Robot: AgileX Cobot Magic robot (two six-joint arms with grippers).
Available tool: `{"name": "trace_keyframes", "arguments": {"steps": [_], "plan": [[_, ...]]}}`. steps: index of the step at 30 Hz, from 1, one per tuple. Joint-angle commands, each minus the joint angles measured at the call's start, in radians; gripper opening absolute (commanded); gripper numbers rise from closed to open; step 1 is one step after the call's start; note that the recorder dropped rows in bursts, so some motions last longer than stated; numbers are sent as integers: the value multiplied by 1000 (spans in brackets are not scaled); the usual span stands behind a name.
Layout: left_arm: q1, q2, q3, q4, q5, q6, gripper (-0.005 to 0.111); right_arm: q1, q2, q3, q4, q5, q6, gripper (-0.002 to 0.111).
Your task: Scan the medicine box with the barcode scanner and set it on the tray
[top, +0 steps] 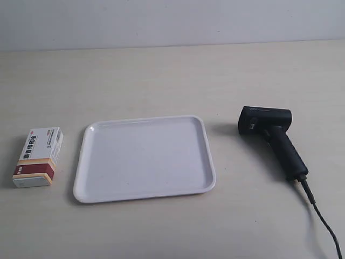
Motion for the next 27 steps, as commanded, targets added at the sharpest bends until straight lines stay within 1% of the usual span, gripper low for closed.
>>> {"name": "trace_keyframes", "arguments": {"steps": [1, 24, 27], "plan": [[1, -6, 0, 0, 2, 0, 4, -3, -7, 4, 0, -9, 1, 0], [1, -6, 0, 0, 2, 0, 4, -3, -7, 4, 2, -11, 0, 0], [1, -6, 0, 0, -28, 0, 4, -3, -7, 4, 2, -11, 0, 0]]}}
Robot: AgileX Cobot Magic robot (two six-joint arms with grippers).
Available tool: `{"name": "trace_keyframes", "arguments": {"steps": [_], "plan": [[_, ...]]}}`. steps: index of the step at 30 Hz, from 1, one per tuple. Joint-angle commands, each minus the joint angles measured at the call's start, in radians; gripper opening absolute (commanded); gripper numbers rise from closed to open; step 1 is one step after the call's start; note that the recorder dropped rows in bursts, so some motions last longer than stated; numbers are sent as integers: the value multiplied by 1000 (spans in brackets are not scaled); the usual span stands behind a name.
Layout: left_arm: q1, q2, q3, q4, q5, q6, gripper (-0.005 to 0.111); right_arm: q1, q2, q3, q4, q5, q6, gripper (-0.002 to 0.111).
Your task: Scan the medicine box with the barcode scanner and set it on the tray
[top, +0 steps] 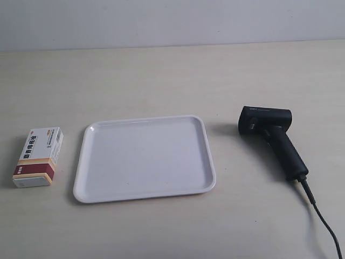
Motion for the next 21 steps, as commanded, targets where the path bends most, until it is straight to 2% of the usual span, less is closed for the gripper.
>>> {"name": "trace_keyframes", "arguments": {"steps": [1, 8, 13, 17, 21], "plan": [[1, -6, 0, 0, -54, 0, 4, -3, -7, 4, 2, -11, -2, 0], [1, -6, 0, -2, -204, -124, 4, -3, -7, 4, 2, -22, -2, 0], [1, -6, 0, -2, -224, -218, 4, -3, -7, 4, 9, -28, -2, 0], [1, -6, 0, -2, -295, -393, 4, -3, -7, 4, 150, -82, 24, 0], [1, 27, -114, 18, -353, -390, 0, -3, -5, -19, 204, -138, 20, 0]]}}
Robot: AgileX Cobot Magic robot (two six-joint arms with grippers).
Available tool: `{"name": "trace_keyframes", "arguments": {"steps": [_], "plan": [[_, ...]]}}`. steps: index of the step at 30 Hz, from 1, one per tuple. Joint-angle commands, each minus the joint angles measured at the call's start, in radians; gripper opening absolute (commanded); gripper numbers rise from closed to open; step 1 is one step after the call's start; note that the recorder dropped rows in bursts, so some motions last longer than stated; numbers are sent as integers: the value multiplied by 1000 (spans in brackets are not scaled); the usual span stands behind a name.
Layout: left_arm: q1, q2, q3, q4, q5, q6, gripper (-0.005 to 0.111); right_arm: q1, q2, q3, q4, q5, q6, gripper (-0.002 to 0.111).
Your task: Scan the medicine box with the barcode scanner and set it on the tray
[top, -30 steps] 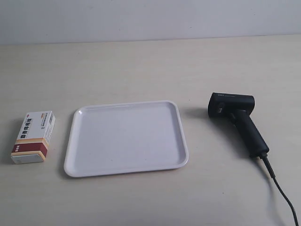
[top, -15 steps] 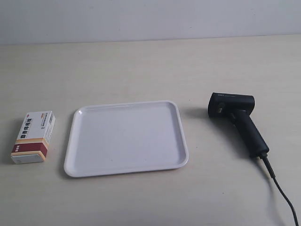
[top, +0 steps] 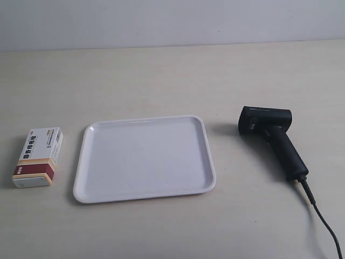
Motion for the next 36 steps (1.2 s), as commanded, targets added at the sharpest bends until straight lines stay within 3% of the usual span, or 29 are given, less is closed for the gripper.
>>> {"name": "trace_keyframes", "arguments": {"steps": [1, 4, 9, 12, 16, 20, 26, 36], "plan": [[1, 65, -140, 37, -83, -28, 0, -3, 3, -44, 49, -47, -6, 0], [1, 230, -259, 64, -20, -28, 0, -3, 49, -90, 51, -26, -4, 0], [-5, 607, -410, 78, 265, 13, 0, -3, 163, -92, 51, -24, -11, 0], [-58, 847, -434, 58, 271, 70, 0, -3, 236, -92, 51, -26, -14, 0], [-191, 1111, -450, 58, 170, 152, 1, -3, 304, -94, 51, -54, -29, 0], [-252, 1316, -507, 60, 154, 152, 28, -3, 336, -94, 51, -56, -29, 0], [-258, 1495, -579, 60, 156, 199, 102, -3, 337, -94, 51, -58, -29, 0], [-258, 1706, -581, 60, 51, 229, 103, -3, 337, -94, 51, -56, -29, 0]]}}
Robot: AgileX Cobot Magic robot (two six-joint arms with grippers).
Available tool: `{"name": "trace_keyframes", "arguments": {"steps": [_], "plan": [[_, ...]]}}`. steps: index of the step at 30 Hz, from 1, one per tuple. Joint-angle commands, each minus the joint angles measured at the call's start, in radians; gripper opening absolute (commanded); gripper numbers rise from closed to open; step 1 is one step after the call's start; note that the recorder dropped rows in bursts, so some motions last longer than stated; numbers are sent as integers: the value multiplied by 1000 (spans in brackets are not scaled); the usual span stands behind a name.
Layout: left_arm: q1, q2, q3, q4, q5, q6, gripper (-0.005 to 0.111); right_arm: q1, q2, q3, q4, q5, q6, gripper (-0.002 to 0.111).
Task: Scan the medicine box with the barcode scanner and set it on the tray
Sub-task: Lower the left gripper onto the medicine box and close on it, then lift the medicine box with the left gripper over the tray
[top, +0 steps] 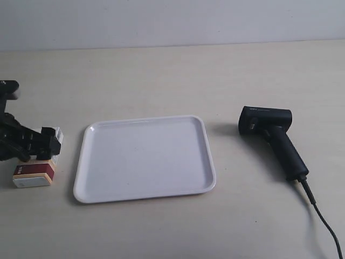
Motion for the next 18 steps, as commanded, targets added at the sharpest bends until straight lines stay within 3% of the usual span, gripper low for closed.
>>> {"name": "trace_keyframes", "arguments": {"steps": [1, 3, 6, 10, 14, 18], "plan": [[-7, 68, -4, -4, -73, 14, 101, -3, 5, -7, 4, -12, -7, 0], [-7, 82, -4, -2, -85, 27, 92, -3, 5, -7, 4, -12, -7, 0], [-7, 84, -4, -2, -85, 39, 63, -3, 5, -7, 4, -12, -7, 0], [-7, 62, -4, -2, -87, 39, 0, -3, 5, -7, 4, -12, -7, 0], [-42, -21, -43, 3, 4, 69, 0, -3, 29, -17, 4, -18, -25, 0], [-158, -95, -152, 1, 98, 176, 0, 76, 182, -51, 4, -15, -64, 0]]}}
